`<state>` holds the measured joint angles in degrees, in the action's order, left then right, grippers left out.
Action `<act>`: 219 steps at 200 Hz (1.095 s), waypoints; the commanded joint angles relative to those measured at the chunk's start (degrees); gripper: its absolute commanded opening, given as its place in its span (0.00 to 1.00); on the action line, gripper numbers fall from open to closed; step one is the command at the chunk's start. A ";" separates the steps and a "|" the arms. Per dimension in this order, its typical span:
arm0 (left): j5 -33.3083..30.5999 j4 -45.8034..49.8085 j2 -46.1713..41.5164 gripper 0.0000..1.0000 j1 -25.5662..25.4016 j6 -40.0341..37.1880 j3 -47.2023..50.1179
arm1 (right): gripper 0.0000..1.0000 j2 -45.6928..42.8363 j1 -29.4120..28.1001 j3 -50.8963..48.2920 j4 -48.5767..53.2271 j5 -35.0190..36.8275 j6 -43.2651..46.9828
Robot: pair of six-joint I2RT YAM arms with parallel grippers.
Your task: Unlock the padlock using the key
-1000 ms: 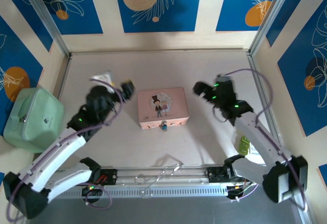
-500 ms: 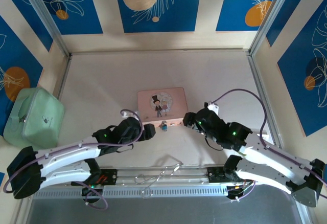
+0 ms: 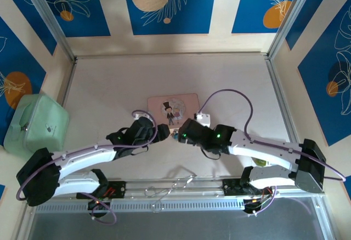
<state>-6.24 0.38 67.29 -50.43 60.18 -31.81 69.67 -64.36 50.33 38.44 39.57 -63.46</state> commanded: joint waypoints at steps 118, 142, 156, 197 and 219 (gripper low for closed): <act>6.23 -7.39 12.06 0.57 3.41 -3.91 -7.29 | 0.64 0.37 11.44 -9.45 -21.31 -19.13 10.09; 6.17 -8.17 12.17 0.57 3.40 -3.85 -7.55 | 0.62 3.56 11.08 -7.44 -22.51 -20.04 12.10; 5.98 -7.77 12.26 0.56 3.38 -4.72 -8.36 | 0.58 5.91 10.87 -6.16 -22.53 -20.32 12.54; 6.19 -5.70 9.51 0.55 3.37 -4.40 -8.84 | 0.58 11.11 7.75 -1.21 -20.09 -16.12 11.87; 1.53 2.79 5.67 0.55 3.39 -3.10 -8.38 | 0.61 14.86 7.54 0.13 -18.66 -13.46 5.61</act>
<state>-1.37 -3.81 77.54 -47.00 56.66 -39.07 81.28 -56.25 47.64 19.11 22.76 -52.99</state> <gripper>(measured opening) 0.549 0.604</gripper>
